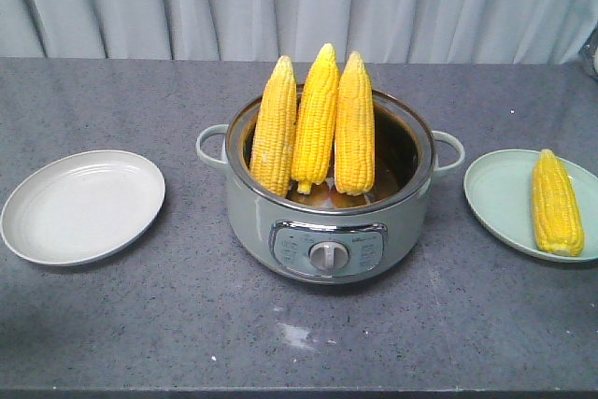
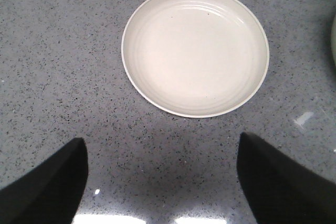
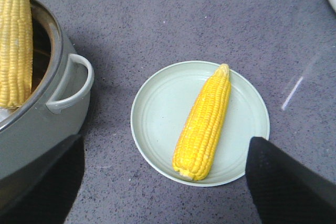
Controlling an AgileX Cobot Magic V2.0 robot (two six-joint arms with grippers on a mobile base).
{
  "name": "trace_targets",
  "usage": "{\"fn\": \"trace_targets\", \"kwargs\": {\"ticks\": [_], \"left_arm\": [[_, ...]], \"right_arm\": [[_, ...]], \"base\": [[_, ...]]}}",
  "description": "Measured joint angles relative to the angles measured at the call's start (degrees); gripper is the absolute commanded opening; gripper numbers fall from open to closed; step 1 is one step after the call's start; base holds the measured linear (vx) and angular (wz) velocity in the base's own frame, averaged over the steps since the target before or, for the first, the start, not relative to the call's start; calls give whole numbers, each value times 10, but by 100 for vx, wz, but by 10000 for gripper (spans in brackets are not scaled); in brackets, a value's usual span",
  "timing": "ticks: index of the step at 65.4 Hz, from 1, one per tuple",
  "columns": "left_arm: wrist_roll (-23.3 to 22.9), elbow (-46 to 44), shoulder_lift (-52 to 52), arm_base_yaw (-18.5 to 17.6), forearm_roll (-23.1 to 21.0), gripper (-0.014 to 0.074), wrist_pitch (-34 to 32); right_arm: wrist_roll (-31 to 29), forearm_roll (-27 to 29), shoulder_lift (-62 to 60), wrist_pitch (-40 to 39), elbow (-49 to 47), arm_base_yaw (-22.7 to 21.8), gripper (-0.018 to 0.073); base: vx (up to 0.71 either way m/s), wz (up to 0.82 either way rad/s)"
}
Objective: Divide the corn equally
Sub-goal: 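Withdraw the right arm and bring the left arm toward the pot, then grasp the corn cob nearest the cream plate with the left gripper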
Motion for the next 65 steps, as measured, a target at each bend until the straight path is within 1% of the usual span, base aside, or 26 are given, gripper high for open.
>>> {"fn": "trace_targets", "kwargs": {"ticks": [11, 18, 25, 32, 36, 45, 57, 65], "left_arm": [[2, 0, 0, 0, -1, 551, -3], [15, 0, 1, 0, -20, 551, -21], [50, -7, 14, 0, -71, 551, -48], [95, -49, 58, 0, -133, 551, -49], [114, -87, 98, -2, -156, 551, -47], [133, -174, 180, -29, -177, 551, -39], [159, -289, 288, -88, -182, 551, -36], [164, -345, 354, -122, -182, 551, -35]], "right_arm": [[0, 1, -24, -27, 18, 0, 594], [0, 1, -26, -28, 21, 0, 594], [0, 1, -26, -29, 21, 0, 594], [0, 1, -26, -30, 21, 0, 594], [0, 2, -26, -30, 21, 0, 594], [0, 7, -26, -30, 21, 0, 594], [0, 9, -26, -30, 21, 0, 594], [0, 10, -26, -31, 21, 0, 594]], "base": [[0, 0], [0, 0], [0, 0], [0, 0], [0, 0], [0, 0], [0, 0], [0, 0]]}}
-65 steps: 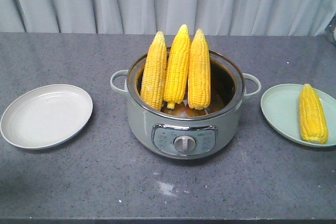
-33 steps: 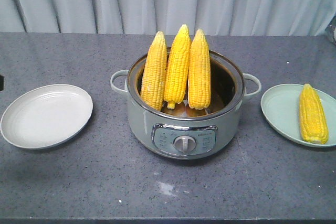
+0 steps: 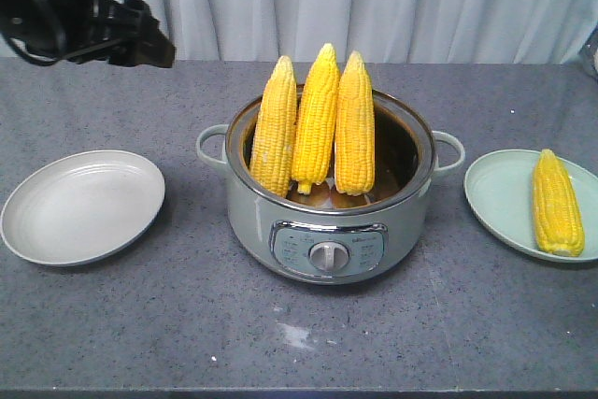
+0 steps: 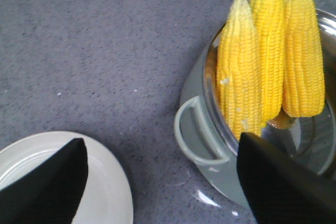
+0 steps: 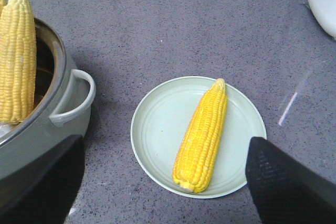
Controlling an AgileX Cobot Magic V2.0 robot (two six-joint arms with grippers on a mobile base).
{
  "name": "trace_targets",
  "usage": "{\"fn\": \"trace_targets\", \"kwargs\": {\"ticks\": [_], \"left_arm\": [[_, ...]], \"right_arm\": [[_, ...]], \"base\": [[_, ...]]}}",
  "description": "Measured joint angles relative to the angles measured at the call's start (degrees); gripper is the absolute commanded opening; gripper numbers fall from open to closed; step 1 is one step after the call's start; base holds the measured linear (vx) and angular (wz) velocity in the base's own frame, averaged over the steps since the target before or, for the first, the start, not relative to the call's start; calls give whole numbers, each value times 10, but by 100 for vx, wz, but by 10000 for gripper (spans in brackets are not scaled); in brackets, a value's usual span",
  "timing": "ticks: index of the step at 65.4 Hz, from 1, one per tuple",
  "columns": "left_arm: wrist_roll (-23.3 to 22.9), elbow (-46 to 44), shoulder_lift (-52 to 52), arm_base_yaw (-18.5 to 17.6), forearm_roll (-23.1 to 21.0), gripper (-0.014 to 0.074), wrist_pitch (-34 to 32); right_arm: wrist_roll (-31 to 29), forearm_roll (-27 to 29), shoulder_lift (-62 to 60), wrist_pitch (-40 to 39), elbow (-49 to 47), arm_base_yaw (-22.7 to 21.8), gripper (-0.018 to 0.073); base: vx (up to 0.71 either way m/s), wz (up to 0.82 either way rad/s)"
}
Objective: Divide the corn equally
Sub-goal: 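Grasp the corn cob nearest the cream plate with the left gripper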
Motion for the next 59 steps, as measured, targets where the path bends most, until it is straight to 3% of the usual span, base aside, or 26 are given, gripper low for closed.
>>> {"fn": "trace_targets", "kwargs": {"ticks": [31, 59], "left_arm": [[-13, -156, 187, -111, 59, 551, -43], [-30, -179, 252, -133, 88, 551, -86]], "right_arm": [[0, 4, 0, 0, 0, 0, 594], [0, 9, 0, 0, 0, 0, 594]], "base": [[0, 0], [0, 0]]}}
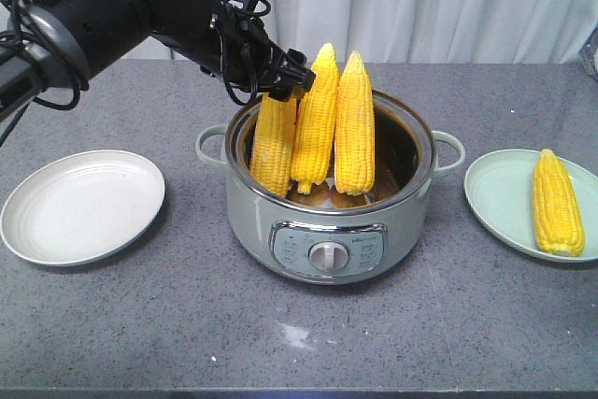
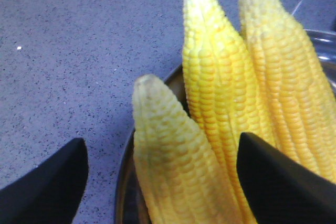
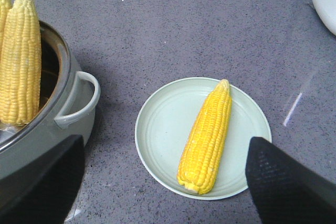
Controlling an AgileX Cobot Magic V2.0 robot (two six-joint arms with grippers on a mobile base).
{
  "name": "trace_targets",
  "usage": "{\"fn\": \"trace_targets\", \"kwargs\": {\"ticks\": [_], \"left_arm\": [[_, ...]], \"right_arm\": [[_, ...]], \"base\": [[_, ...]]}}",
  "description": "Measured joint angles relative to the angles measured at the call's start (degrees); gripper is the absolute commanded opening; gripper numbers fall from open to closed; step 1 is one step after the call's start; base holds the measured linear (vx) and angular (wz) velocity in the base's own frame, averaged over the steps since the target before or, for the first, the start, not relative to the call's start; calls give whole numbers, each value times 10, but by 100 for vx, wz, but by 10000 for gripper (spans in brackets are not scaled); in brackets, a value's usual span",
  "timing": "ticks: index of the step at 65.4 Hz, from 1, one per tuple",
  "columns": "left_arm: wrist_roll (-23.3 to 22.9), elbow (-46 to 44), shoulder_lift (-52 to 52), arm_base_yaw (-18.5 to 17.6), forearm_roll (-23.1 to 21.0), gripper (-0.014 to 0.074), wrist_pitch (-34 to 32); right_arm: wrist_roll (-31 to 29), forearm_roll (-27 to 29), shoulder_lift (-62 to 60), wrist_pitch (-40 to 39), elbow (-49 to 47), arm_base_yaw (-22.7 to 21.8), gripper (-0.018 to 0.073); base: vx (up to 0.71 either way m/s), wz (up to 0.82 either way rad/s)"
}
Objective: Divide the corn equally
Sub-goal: 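Grasp the corn cob nearest the cream plate with the left gripper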
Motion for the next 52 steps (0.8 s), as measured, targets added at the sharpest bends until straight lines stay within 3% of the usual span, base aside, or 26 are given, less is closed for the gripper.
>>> {"fn": "trace_targets", "kwargs": {"ticks": [27, 35, 52], "left_arm": [[-15, 0, 13, 0, 10, 517, -5], [-15, 0, 13, 0, 9, 436, -5], [-16, -1, 13, -2, 1, 178, -8]], "right_arm": [[0, 1, 0, 0, 0, 0, 594], [0, 1, 0, 0, 0, 0, 594], [0, 1, 0, 0, 0, 0, 594]], "base": [[0, 0], [0, 0], [0, 0]]}}
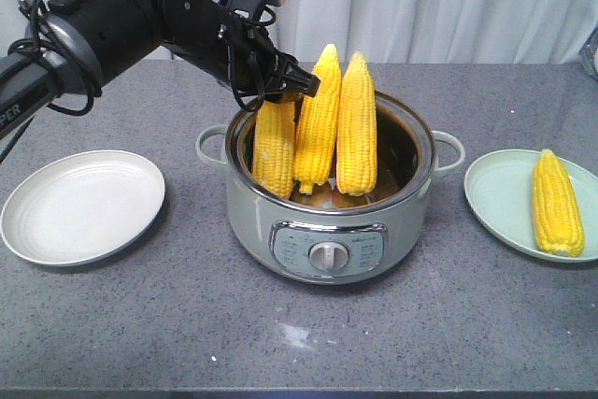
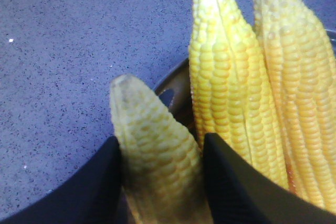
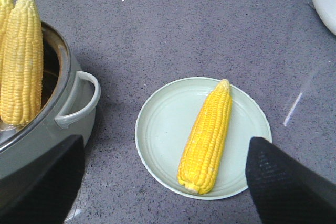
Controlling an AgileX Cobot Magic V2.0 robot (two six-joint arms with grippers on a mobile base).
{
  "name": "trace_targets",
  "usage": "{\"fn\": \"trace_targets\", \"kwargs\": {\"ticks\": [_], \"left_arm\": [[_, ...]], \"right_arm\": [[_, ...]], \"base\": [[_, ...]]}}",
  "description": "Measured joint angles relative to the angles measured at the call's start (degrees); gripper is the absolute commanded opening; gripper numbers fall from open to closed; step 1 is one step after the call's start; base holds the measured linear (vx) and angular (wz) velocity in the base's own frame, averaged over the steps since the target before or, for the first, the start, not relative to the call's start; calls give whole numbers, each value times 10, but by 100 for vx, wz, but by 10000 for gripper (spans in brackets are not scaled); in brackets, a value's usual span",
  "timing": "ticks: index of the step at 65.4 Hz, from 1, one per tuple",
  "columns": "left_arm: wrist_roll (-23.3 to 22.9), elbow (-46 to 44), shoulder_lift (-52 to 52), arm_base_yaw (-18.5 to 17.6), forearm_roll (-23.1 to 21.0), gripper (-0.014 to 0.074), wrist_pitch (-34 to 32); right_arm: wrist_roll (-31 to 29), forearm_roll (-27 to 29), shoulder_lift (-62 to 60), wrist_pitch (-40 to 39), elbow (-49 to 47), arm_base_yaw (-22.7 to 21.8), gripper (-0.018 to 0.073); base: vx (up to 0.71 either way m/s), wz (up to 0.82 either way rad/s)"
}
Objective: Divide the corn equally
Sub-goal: 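Grasp the corn cob nearest the cream plate with the left gripper, then lift the cob out of the pot toward the cream plate, then lower the cob onto the cream plate and open the left gripper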
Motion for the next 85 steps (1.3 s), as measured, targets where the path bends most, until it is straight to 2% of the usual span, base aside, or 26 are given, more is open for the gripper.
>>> {"fn": "trace_targets", "kwargs": {"ticks": [7, 19, 39, 65, 77, 85], "left_arm": [[0, 0, 0, 0, 0, 94, 1], [0, 0, 0, 0, 0, 15, 1], [0, 0, -20, 0, 2, 13, 11], [0, 0, -130, 7, 10, 14, 11], [0, 0, -182, 29, 62, 17, 19], [-1, 0, -198, 48, 111, 20, 64]], "right_arm": [[0, 0, 0, 0, 0, 0, 594], [0, 0, 0, 0, 0, 0, 594], [0, 0, 0, 0, 0, 0, 594], [0, 0, 0, 0, 0, 0, 594], [0, 0, 0, 1, 0, 0, 594], [0, 0, 0, 2, 0, 0, 594]], "base": [[0, 0], [0, 0], [0, 0], [0, 0], [0, 0], [0, 0]]}}
